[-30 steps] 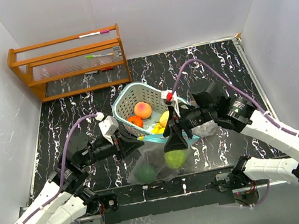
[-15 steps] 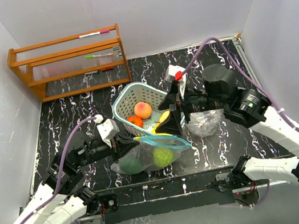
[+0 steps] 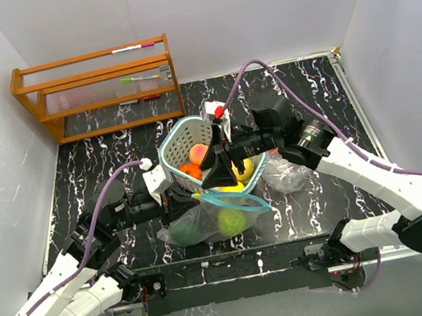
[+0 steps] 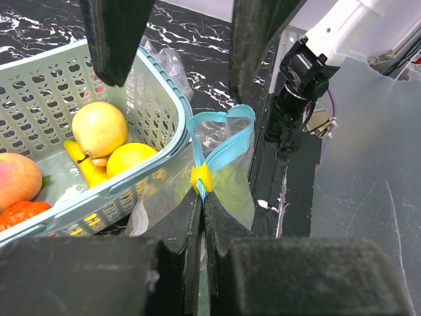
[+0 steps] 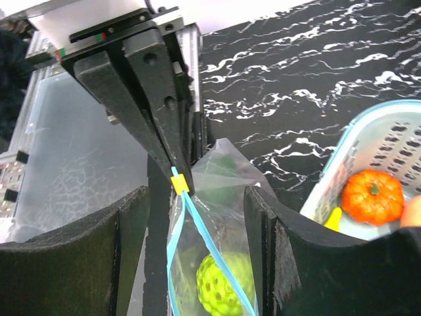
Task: Place the food in the zip-top bag and seal the zipper
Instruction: Zip the zipper food storage bag at the center of the board.
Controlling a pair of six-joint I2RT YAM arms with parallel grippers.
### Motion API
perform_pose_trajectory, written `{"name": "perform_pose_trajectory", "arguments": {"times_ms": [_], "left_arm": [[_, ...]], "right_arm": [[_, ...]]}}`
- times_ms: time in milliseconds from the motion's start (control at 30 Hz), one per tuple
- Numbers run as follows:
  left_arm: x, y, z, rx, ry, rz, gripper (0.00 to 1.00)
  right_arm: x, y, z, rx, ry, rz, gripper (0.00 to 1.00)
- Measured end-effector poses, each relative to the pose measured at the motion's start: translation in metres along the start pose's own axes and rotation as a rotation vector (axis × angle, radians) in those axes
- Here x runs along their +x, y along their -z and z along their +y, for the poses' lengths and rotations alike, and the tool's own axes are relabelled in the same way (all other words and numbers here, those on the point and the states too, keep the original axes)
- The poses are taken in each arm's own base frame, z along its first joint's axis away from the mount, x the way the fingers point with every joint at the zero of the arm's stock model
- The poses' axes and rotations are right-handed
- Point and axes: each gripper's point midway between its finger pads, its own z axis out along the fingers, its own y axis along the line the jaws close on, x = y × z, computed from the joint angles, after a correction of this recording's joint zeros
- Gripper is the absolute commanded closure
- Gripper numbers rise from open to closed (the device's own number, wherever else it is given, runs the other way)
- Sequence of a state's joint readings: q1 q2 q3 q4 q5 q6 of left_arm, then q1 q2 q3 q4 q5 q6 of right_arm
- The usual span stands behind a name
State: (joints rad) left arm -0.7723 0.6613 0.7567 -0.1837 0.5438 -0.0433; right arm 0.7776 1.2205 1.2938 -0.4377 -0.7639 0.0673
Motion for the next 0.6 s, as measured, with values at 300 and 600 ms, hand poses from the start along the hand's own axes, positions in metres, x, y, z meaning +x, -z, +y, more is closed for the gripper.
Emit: {"name": "perform_pose_trajectory", "arguments": {"times_ms": [300, 600], "left_arm": [[0.001, 0.000, 0.001, -0.001, 0.003, 0.006, 1.00], [0.001, 0.000, 0.001, -0.005, 0.004, 0.005, 1.00]], "right_arm": [[0.024, -0.016, 0.023, -0.149, 0.005, 0.040, 0.31], [0.031, -0.021, 0.021, -0.141, 0.005, 0.046, 0.35]]}}
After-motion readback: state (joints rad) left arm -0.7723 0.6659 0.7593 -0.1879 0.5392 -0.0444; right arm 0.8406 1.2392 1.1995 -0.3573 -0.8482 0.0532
